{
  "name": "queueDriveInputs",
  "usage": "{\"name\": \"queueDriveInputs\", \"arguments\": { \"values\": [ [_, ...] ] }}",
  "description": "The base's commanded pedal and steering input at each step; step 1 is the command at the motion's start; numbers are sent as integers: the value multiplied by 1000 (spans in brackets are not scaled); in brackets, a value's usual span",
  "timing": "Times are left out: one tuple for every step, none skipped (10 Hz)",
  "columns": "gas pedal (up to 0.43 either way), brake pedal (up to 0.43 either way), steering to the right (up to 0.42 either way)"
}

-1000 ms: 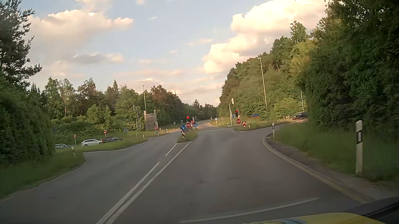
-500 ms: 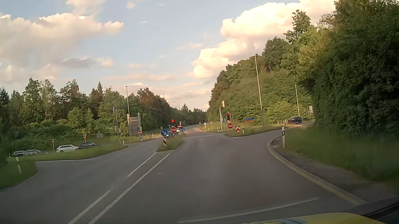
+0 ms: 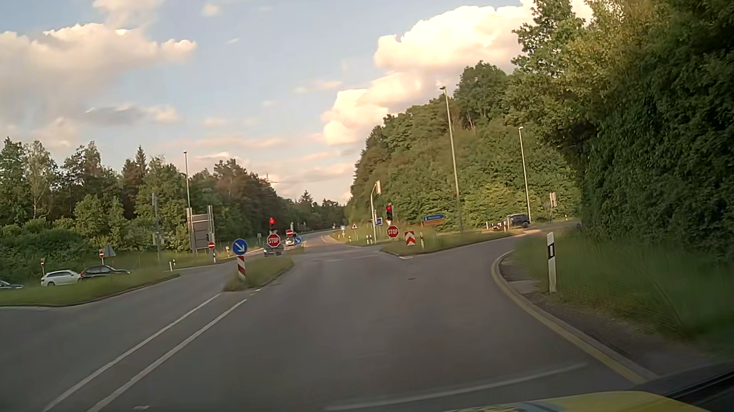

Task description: Follow the waypoints while adhering to traffic rules and regulations

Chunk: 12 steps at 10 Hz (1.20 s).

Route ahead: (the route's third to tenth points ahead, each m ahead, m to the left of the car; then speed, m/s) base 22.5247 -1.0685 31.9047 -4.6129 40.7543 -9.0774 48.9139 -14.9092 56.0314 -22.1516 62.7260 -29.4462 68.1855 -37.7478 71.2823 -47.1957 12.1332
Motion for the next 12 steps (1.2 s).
{"name": "queueDriveInputs", "arguments": {
  "values": [
    [0,0,50],
    [0,0,50],
    [0,0,49],
    [0,0,48],
    [0,0,48],
    [0,0,48],
    [0,0,47],
    [0,0,47],
    [0,0,48],
    [0,0,50],
    [0,0,50],
    [0,0,50]
  ]
}}
